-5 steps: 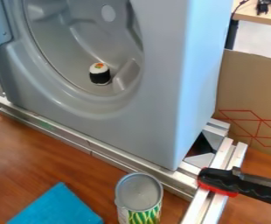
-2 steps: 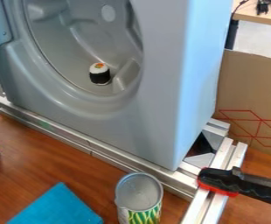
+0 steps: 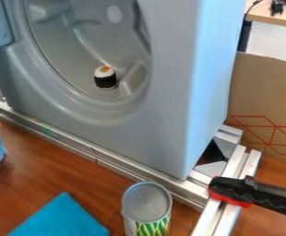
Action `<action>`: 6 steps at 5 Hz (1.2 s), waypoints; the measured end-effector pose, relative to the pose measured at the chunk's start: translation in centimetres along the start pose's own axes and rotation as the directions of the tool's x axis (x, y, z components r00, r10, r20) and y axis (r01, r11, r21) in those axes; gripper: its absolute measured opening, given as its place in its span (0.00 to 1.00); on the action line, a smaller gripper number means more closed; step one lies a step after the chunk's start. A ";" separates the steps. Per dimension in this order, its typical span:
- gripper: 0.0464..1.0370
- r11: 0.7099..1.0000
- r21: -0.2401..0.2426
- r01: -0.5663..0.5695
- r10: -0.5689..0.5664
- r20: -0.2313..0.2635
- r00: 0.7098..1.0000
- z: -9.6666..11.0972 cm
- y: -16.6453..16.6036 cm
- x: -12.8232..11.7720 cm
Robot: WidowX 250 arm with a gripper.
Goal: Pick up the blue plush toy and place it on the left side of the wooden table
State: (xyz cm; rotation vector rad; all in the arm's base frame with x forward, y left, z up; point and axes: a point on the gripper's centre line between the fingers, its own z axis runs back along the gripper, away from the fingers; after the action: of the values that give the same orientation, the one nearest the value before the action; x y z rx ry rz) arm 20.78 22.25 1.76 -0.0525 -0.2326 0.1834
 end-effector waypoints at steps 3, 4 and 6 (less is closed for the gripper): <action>0.97 0.992 -0.028 0.126 -0.125 0.018 0.992 3.6 -4.2 -0.8; 0.96 0.957 -0.127 0.261 -0.266 -0.022 0.964 4.0 -9.3 -1.9; 0.96 0.878 -0.141 0.457 -0.471 -0.098 0.877 5.2 -18.3 -7.7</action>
State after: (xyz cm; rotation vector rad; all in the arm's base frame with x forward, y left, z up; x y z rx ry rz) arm 15.43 2.95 6.45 -0.1195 -0.1199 -0.3159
